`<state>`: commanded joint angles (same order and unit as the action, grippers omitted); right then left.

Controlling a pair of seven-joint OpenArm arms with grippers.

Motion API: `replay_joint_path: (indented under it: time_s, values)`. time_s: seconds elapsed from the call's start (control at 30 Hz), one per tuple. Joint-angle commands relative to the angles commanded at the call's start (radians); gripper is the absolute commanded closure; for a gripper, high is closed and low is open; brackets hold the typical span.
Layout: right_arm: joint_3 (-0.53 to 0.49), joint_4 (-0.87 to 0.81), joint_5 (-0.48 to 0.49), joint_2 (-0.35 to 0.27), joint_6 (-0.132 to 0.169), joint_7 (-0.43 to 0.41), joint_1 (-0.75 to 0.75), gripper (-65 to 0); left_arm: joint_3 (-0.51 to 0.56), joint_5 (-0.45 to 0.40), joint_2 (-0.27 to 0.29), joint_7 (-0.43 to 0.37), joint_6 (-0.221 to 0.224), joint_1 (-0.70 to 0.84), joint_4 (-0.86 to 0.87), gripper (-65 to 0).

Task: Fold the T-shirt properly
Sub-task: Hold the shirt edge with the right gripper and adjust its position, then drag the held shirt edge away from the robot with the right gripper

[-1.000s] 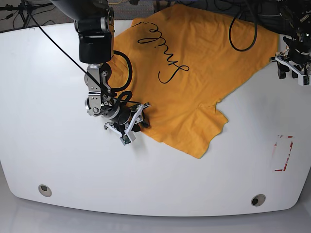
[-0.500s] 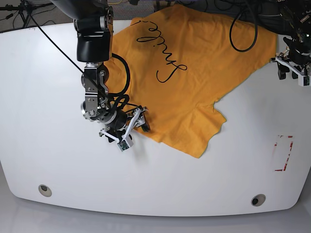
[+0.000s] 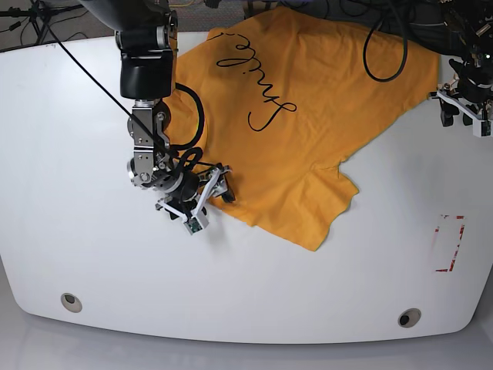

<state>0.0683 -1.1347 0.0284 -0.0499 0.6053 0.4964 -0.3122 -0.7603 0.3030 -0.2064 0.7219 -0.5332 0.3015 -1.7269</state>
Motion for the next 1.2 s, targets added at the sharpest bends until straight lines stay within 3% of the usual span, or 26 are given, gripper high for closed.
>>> replay_joint_path:
  time_s: [0.4,0.73,1.0,1.1,1.2]
  values:
    - [-0.009,0.048,0.0,0.005,0.0,-0.023,0.028,-42.6,-0.002,-0.002,0.0,0.0,0.0,0.002,0.002,-28.8]
    - [-0.107,0.012,0.0,0.034,-0.008,-0.023,0.069,-42.5,-0.002,-0.002,0.0,0.0,0.0,0.002,0.002,-28.8]
    - [-0.074,0.017,-0.006,0.057,-0.008,-0.025,0.068,-41.5,-0.002,-0.002,0.0,0.0,0.0,0.003,0.002,-28.8]
    - [-0.074,0.017,-0.006,0.054,-0.008,-0.025,0.066,-34.1,-0.002,-0.002,0.0,0.0,0.0,0.005,0.002,-28.8]
    - [-0.074,0.017,-0.008,0.052,-0.008,-0.025,0.064,-17.0,-0.002,-0.002,0.0,0.0,0.0,0.005,0.002,-28.8]
